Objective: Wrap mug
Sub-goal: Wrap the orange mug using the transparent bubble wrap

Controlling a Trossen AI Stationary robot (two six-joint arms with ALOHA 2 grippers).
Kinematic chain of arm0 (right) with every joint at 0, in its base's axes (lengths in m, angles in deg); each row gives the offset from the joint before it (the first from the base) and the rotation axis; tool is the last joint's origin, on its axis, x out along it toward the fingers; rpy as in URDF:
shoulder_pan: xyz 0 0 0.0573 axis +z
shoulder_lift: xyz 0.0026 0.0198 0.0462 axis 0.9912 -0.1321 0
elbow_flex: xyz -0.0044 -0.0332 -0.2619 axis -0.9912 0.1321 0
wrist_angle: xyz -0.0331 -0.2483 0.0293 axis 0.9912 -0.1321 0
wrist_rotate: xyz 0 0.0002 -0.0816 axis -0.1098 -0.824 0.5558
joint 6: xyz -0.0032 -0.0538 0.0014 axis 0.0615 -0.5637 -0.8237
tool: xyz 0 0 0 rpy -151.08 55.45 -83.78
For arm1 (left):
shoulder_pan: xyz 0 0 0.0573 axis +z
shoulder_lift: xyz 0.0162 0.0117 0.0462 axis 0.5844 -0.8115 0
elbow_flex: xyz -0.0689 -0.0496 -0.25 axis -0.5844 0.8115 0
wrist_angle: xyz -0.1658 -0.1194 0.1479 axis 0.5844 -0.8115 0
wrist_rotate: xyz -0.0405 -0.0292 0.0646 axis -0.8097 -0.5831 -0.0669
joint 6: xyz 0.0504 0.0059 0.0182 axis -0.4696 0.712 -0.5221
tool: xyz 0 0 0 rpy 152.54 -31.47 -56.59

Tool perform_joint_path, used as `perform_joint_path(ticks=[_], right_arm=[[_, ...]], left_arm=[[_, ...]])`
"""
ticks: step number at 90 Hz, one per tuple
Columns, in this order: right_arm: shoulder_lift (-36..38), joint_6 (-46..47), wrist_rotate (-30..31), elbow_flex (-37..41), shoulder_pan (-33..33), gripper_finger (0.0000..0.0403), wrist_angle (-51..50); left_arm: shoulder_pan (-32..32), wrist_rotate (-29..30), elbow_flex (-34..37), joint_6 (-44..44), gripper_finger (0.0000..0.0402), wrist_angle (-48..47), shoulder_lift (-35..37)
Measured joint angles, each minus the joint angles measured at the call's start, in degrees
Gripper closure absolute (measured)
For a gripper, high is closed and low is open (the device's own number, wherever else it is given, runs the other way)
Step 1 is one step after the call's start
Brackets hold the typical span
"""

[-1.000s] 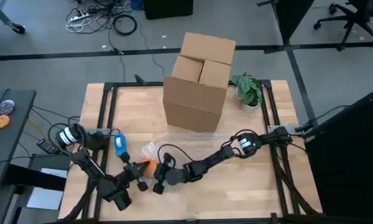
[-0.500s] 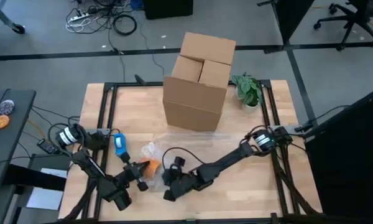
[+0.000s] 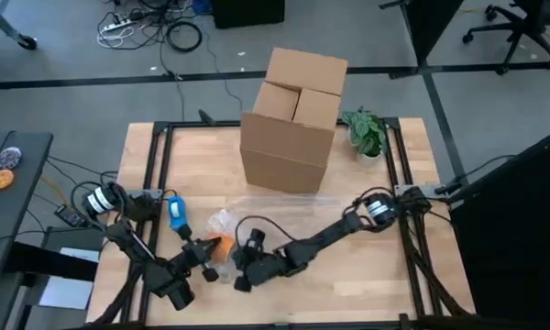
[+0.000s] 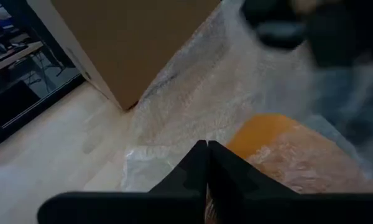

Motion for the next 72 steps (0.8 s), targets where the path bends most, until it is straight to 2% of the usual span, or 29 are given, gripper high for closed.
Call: perform_joint_path(ticks=[24,43,63,72], right_arm=[[-6.74,-4.34,-6.67,0.02,-4.45,0.0403,19.23],[-6.34,-2.20,-7.25,-0.05,-4.30,0.0403,16.54],[-5.08,1.50,-2.77,-0.09,-1.25,0.0403,13.90],[-3.33,3.27,-0.39,-0.11,0.35,0.0403,8.81]], left_arm=[[0.49,0.37,0.07,-0.07,0.0401,-0.62,0.00],[1.07,0.35,0.02,-0.04,0.0401,-0.91,0.00],[1.14,0.15,-0.04,0.01,0.0401,-0.53,-0.02],[1.14,-0.05,-0.04,0.04,0.0401,-0.56,0.00]])
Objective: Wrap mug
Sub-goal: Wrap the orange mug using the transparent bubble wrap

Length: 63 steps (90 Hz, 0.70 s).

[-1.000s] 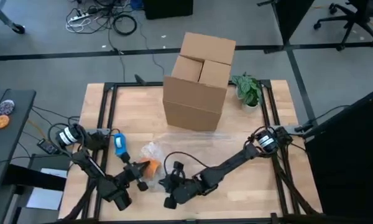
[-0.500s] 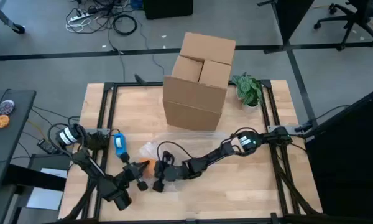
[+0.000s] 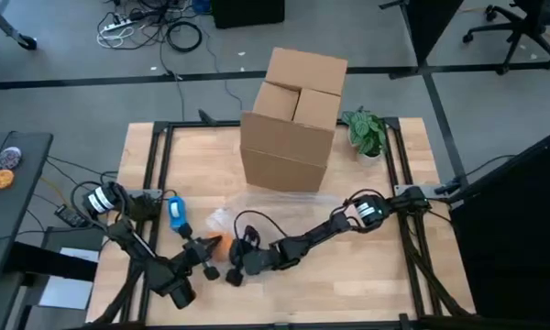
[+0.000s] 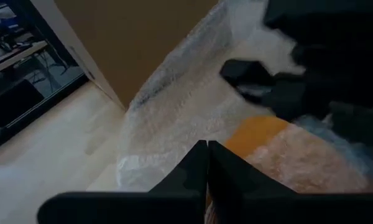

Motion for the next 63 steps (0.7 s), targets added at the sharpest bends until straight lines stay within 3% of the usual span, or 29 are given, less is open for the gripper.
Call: perform_joint_path(ticks=[30,63], right_arm=[[10.01,5.52,4.19,-0.03,5.25,0.0403,-26.99],[17.32,12.50,9.78,-0.09,11.90,0.0403,-50.11]], left_arm=[[1.49,-0.04,0.00,-0.35,0.0401,1.50,0.04],[9.42,0.14,-0.04,-23.48,0.0401,26.99,0.11]])
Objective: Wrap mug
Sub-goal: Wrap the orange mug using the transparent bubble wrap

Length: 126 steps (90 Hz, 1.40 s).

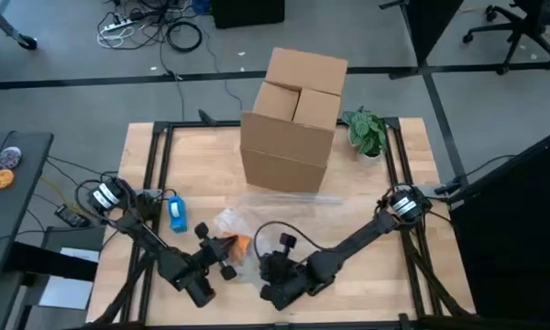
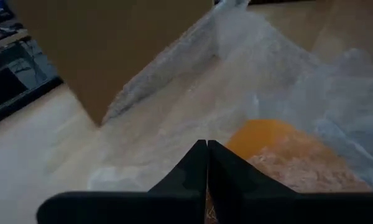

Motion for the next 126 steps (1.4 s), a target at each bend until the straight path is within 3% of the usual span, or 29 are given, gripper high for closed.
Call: perform_joint_path(ticks=[10,33,47,69,81,94,109,126], right_arm=[[0.03,-2.34,2.70,0.05,2.66,0.0403,-0.31],[1.05,-6.20,0.80,0.53,4.13,0.0403,2.83],[0.88,-7.39,0.79,9.41,1.69,0.0403,16.19],[0.83,-14.06,0.07,27.94,-5.59,0.0403,50.32],[0.82,-22.11,-8.73,33.27,-10.93,0.0403,66.25],[0.70,-25.66,-17.89,34.91,-14.74,0.0403,71.66],[0.57,-21.76,-28.70,35.32,-16.60,0.0403,72.78],[-4.10,-17.30,-39.29,35.26,-16.95,0.0402,83.47]], left_arm=[[2.23,-1.78,0.00,-5.48,0.0401,7.17,0.00],[5.85,-7.33,-0.08,-18.58,0.0401,19.23,-0.28],[5.95,-7.89,-0.11,-18.84,0.0401,18.44,-0.26],[5.62,-7.95,-0.09,-20.15,0.0402,18.00,-0.26],[5.66,-7.30,0.04,-20.23,0.0402,17.24,-0.22],[5.64,-6.11,0.17,-20.23,0.0402,16.34,-0.22],[5.56,-5.92,0.17,-19.73,0.0402,16.27,-0.17],[5.40,-6.54,0.09,-18.79,0.0402,16.54,-0.12]])
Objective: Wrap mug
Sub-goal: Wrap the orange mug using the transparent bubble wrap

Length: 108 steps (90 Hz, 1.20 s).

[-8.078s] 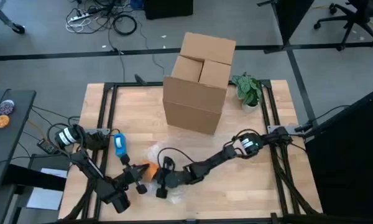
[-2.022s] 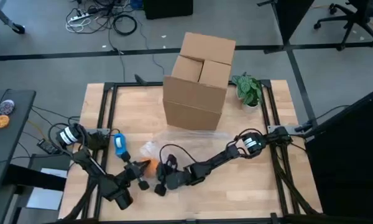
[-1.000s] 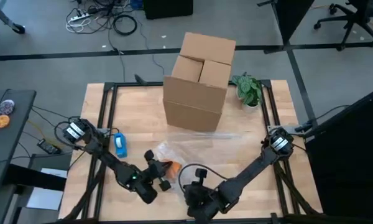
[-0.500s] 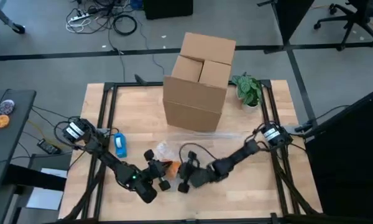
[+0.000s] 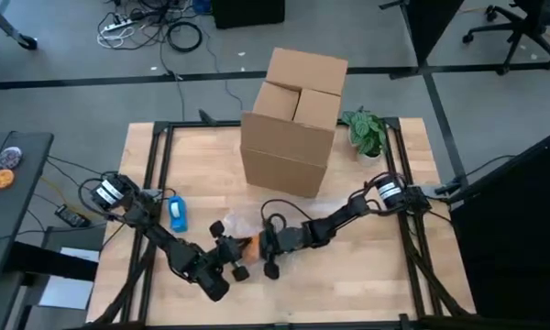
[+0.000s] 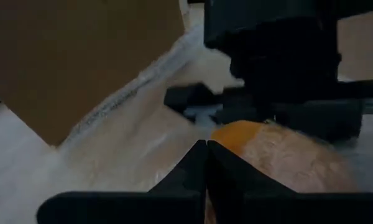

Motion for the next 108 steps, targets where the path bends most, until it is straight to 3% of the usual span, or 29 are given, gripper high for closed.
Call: perform_joint_path(ticks=[7,23,39,96,108], right_arm=[[-1.46,0.12,2.54,-0.11,0.02,0.0402,2.75],[-2.11,-5.67,17.90,-0.33,2.95,0.0403,2.88],[-0.61,-8.28,16.82,-0.38,4.98,0.0403,-0.15],[16.65,-5.47,25.89,-0.33,14.05,0.0403,-37.78],[17.41,-4.06,31.34,-0.29,14.87,0.0403,-40.27]], left_arm=[[0.06,-0.16,0.00,0.07,0.0402,-0.04,0.02],[0.13,-0.87,-0.04,0.21,0.0402,0.58,0.02],[0.11,-1.45,-0.07,0.22,0.0402,1.52,0.01],[0.10,-2.77,-0.07,0.01,0.0402,2.94,-0.03],[0.09,-2.77,-0.07,-0.08,0.0402,2.84,-0.03]])
